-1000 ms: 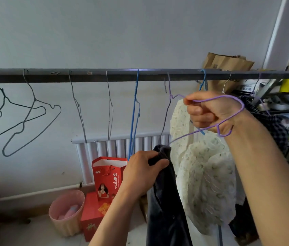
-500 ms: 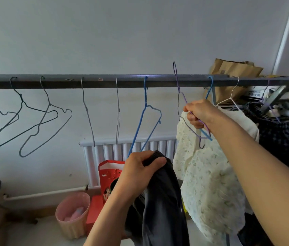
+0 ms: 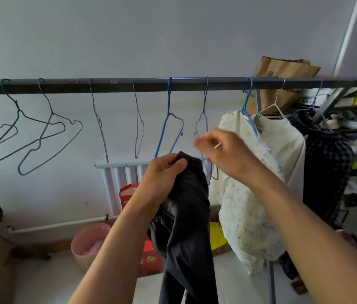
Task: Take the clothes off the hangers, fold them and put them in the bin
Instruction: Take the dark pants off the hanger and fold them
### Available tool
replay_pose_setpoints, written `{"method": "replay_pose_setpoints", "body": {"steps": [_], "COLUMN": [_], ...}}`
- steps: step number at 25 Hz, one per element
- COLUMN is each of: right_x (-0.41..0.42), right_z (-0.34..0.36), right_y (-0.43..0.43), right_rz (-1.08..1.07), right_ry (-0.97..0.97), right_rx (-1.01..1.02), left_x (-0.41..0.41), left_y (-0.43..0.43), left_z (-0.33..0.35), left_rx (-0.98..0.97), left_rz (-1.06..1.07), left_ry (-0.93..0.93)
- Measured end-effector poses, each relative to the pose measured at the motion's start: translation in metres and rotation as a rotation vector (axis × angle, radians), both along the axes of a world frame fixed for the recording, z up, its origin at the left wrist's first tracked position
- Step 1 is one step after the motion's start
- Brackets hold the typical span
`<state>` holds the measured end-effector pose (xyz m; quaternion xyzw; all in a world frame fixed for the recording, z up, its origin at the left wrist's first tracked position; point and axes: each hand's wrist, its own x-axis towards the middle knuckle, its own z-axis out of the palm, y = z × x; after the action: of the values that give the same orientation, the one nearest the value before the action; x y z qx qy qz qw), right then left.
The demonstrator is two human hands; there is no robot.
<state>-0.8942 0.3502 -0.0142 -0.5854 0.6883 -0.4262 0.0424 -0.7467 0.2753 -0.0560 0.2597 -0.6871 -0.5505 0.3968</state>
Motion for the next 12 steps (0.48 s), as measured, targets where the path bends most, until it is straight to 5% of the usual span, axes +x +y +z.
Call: {"method": "replay_pose_setpoints", "body": {"steps": [4,9,12], "right_x": [0.015,0.017,0.014], "right_z": [-0.017,-0.014,-0.005], "right_y": [0.008,0.004,0.013], "right_rz": [0.265,0.172,0.153], "right_ry": [-0.083,0.06,-0.053], "right_rx": [0.198,-0.104,-0.211], "left_x": [0.006,0.022,0.047], "left_y": [0.009,0.012,0.011], "left_z": [0.007,0.0,-0.016], "left_rx": [0.121,-0.054,-0.202], "left_rz": [-0.094,-0.21,-0.266], "left_ry": [0.019,-0.011,-0.171]}}
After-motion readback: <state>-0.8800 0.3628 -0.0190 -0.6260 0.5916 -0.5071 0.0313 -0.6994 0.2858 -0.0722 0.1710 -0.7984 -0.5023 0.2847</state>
